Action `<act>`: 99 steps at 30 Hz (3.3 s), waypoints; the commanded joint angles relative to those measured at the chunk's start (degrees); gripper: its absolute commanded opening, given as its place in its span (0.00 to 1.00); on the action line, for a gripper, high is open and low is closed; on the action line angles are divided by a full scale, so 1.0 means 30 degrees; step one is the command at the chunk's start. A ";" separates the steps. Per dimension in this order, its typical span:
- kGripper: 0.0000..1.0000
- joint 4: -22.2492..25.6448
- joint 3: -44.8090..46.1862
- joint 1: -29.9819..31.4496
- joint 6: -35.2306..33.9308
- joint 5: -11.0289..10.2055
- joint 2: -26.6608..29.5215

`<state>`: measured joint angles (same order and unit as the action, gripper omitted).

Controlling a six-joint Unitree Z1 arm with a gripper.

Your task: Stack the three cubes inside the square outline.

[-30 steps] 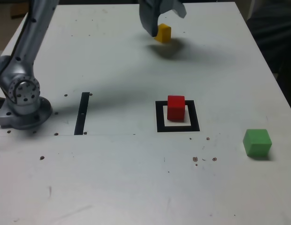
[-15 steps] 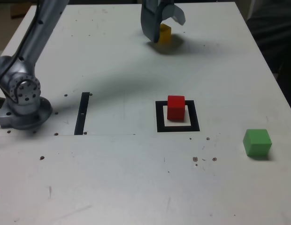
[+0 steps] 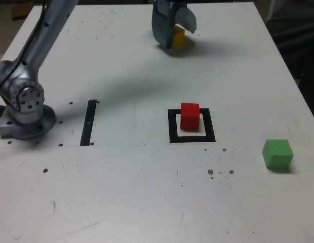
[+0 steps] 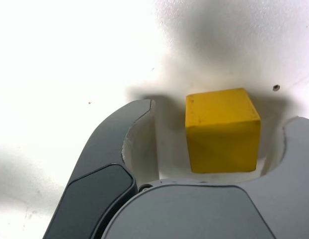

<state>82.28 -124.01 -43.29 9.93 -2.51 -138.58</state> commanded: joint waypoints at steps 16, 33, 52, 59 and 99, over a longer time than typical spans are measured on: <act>0.30 -0.0160 -0.0283 -0.0033 -0.0134 -0.0311 -0.0167; 0.29 -0.0185 0.0988 0.0339 0.0373 -0.0511 0.0889; 0.29 -0.1088 0.5657 0.2433 0.1734 -0.0716 0.5124; 0.29 -0.2129 0.7627 0.3339 0.2459 -0.0035 0.6704; 0.29 -0.3961 1.3129 1.3312 -0.1354 0.0524 1.1234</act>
<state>70.67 -84.69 -4.03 6.17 -1.00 -105.14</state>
